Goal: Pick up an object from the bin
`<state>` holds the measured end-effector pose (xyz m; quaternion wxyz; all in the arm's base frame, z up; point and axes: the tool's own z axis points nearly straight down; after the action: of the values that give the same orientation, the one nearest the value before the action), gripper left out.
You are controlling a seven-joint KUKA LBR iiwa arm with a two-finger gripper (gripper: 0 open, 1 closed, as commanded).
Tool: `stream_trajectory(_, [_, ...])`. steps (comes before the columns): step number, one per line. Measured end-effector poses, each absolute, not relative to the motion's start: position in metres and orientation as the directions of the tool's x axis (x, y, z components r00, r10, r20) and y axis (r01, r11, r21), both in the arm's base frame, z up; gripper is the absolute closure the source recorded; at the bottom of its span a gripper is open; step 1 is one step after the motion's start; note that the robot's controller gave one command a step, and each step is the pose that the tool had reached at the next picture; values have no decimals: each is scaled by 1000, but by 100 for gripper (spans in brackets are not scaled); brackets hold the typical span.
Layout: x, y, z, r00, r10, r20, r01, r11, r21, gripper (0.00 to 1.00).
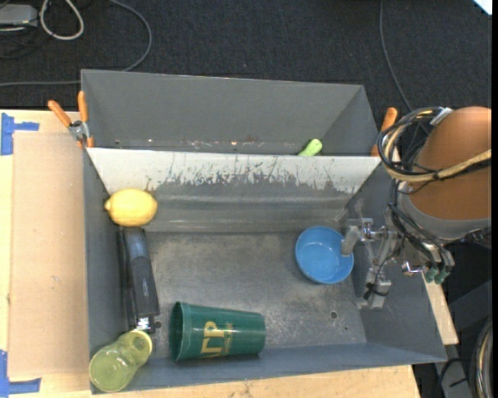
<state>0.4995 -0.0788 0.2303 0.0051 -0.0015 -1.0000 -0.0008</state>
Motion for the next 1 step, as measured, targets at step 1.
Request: stream_trajectory(1, [501, -78, 234, -1000, -1, 2, -1, 1000, 0, 0])
